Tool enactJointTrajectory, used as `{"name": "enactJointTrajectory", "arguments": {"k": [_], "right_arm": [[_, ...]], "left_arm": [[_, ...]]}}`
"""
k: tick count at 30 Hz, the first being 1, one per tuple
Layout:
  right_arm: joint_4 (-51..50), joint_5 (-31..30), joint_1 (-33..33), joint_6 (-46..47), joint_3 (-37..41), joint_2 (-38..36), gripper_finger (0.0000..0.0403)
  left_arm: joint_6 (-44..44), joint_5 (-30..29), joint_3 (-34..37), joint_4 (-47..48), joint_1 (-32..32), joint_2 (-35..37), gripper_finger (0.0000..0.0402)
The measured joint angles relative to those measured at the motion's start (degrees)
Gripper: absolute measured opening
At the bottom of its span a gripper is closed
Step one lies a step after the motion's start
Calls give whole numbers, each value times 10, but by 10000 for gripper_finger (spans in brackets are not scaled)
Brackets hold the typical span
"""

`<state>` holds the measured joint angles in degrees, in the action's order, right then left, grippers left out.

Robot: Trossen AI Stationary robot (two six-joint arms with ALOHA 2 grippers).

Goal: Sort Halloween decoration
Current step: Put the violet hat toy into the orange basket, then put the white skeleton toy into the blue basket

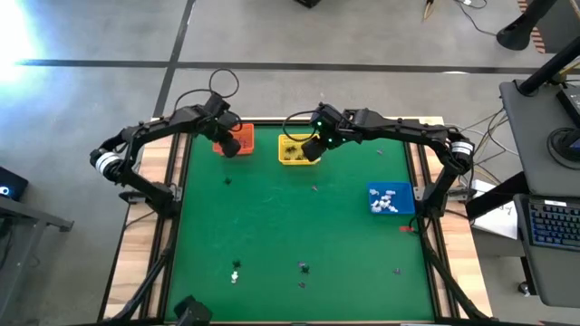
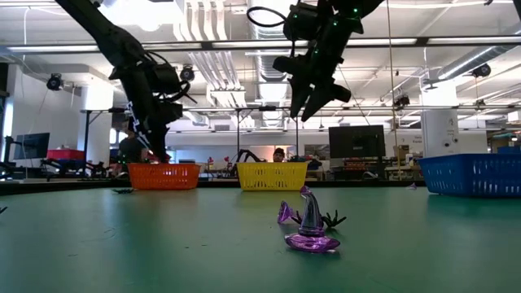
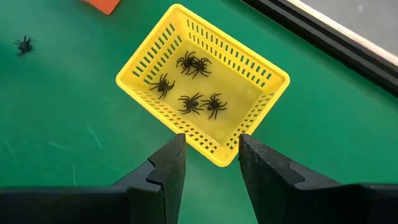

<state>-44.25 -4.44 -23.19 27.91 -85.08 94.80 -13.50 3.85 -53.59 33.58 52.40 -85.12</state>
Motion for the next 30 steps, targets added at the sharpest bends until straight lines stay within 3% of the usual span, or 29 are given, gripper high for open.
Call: {"name": "enactJointTrajectory", "arguments": {"k": [12, 20, 25, 30], "right_arm": [[-9, 7, 37, 40, 0, 0, 139], [-72, 34, 71, 96, 0, -1, 139], [-80, 34, 98, 84, 0, 3, 139], [-79, 34, 115, 82, 0, 3, 139]], "left_arm": [[-65, -3, -69, 24, 0, 1, 105], [-75, -3, -167, 168, 0, 2, 109], [-69, 1, -198, 213, 0, 10, 109], [-46, 65, -185, 242, -1, 39, 109]]}}
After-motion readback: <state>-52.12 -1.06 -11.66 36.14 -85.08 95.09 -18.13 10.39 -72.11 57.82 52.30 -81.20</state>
